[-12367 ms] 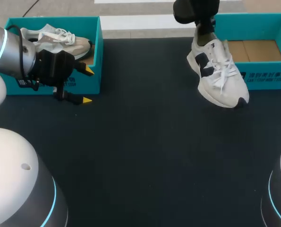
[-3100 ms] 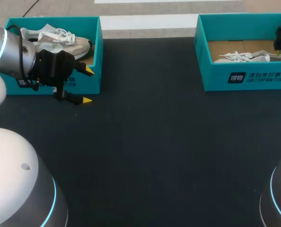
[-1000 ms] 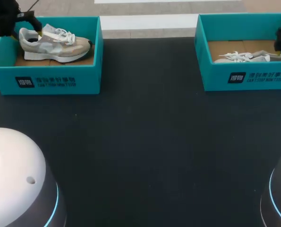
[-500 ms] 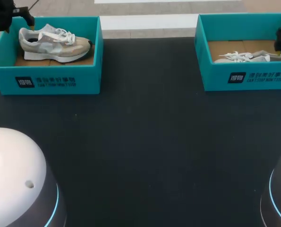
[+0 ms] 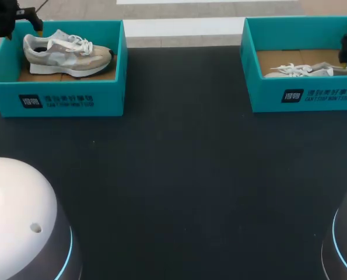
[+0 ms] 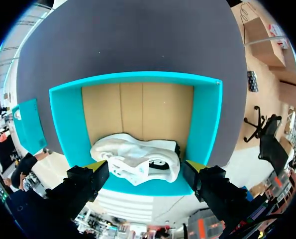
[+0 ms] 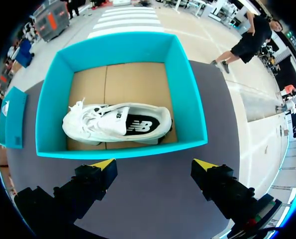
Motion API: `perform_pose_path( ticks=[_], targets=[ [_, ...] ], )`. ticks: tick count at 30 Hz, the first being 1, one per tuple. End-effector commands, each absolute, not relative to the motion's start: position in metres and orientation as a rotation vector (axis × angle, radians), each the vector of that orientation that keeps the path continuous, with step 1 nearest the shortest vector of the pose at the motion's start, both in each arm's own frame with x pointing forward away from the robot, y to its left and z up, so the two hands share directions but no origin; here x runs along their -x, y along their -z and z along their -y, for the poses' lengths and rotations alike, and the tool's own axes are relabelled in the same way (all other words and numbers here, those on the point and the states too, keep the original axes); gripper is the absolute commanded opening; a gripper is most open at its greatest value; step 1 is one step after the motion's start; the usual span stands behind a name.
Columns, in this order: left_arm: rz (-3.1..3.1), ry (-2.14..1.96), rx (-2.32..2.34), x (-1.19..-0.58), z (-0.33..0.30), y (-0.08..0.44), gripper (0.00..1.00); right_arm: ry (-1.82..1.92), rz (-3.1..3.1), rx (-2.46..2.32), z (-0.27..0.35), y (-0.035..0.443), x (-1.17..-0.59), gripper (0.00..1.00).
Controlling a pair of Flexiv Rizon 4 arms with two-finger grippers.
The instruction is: Take the shoe out of the shoebox, open the shoe tongue, remove and reinsert the insole, then place the shoe into the shoebox
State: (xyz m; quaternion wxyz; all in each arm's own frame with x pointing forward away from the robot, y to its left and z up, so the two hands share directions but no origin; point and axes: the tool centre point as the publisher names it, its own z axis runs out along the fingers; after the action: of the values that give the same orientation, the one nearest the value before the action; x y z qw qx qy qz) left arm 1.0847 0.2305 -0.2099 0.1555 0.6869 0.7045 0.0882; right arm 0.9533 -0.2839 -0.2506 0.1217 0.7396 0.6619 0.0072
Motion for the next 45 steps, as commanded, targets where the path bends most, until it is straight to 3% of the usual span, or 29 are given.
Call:
perform_pose_path(
  ticks=[1, 22, 37, 42, 44, 45],
  targets=[
    [-2.014, -0.269, -1.976, -1.088, -0.234, 0.21, 1.0, -0.022, -1.931, -2.16, 0.283, 0.25, -0.953, 1.0],
    [-2.031, -0.2, -2.113, -1.191, -0.276, 0.238, 1.0, -0.022, -1.931, -2.16, 0.283, 0.25, -0.953, 1.0],
    [-1.979, -0.258, -2.22, -1.214, -0.283, 0.278, 1.0, -0.022, -1.931, -2.16, 0.283, 0.25, -0.953, 1.0],
    [-1.974, -0.265, -2.242, -1.212, -0.28, 0.29, 0.86, -0.022, -1.931, -2.16, 0.283, 0.25, -0.953, 1.0],
    [-1.985, -0.268, -2.236, -1.213, -0.281, 0.294, 0.85, -0.022, -1.931, -2.16, 0.283, 0.25, -0.953, 1.0],
    [-1.986, -0.265, -2.235, -1.213, -0.281, 0.294, 0.77, -0.022, -1.931, -2.16, 0.283, 0.25, -0.953, 1.0]
  ],
)
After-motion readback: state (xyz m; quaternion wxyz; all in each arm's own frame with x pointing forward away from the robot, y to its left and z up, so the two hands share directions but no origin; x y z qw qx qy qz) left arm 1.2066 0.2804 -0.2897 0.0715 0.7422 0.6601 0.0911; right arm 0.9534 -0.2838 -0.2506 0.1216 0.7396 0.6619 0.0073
